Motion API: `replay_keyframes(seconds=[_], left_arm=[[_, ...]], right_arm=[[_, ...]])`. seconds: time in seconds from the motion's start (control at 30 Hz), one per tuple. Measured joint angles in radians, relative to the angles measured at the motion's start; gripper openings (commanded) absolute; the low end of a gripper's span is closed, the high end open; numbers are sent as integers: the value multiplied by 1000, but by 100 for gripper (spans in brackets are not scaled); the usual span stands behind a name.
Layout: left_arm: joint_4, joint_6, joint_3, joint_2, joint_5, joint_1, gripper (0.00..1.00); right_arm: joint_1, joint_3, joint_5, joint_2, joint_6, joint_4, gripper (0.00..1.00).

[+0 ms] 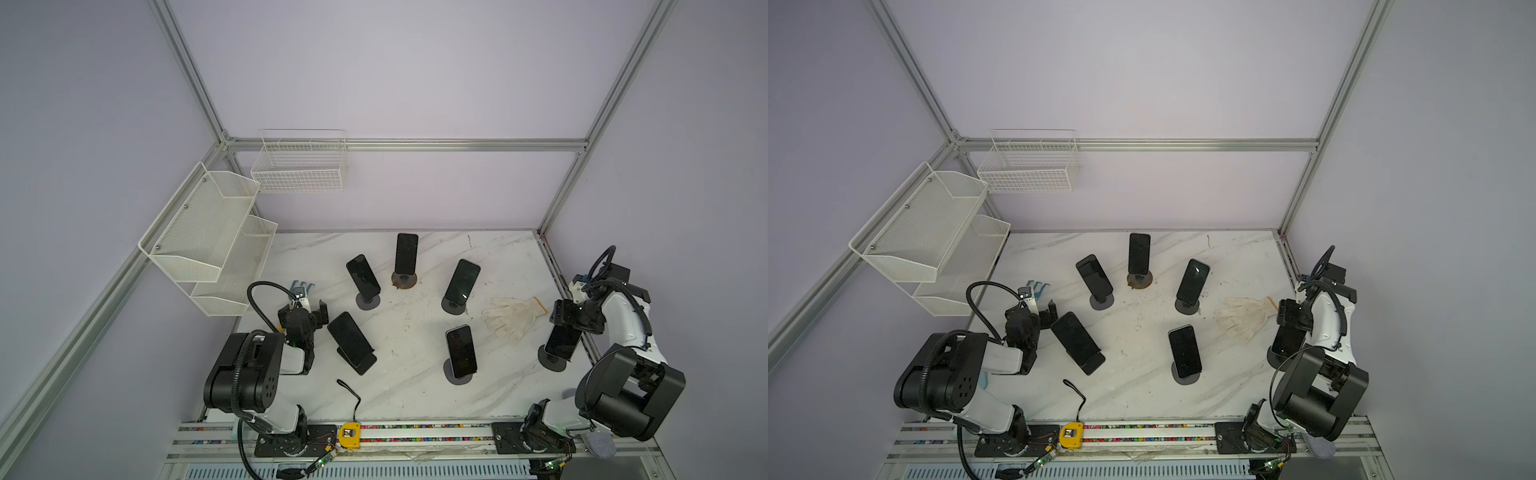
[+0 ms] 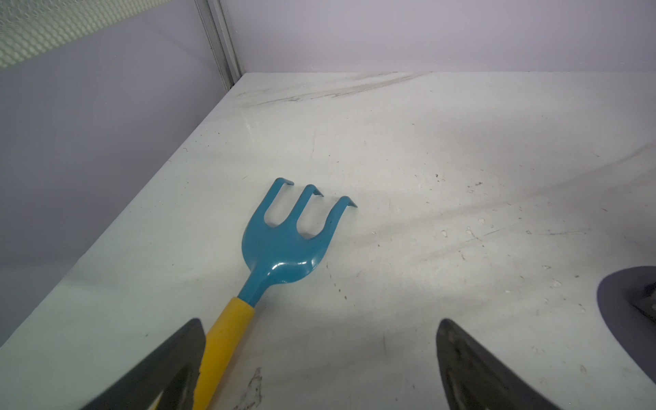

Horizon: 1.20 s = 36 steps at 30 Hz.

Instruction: Remove the phone from the phone stand

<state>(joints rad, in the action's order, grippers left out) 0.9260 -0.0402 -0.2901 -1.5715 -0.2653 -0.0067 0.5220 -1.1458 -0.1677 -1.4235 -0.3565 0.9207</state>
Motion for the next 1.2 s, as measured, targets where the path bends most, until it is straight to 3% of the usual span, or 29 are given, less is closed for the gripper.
replay_keyframes(seconds=[0.6,0.93,1.2], left_arm=[[0,0,0,0,0,0,100],[0,0,0,0,0,0,100],[0,0,0,0,0,0,100]], right_arm=[[-43,-13,39,104,-22,0,68],[-200,-14,73,253,-19,21,68],[-278,-62,82,290,-31,62,68]])
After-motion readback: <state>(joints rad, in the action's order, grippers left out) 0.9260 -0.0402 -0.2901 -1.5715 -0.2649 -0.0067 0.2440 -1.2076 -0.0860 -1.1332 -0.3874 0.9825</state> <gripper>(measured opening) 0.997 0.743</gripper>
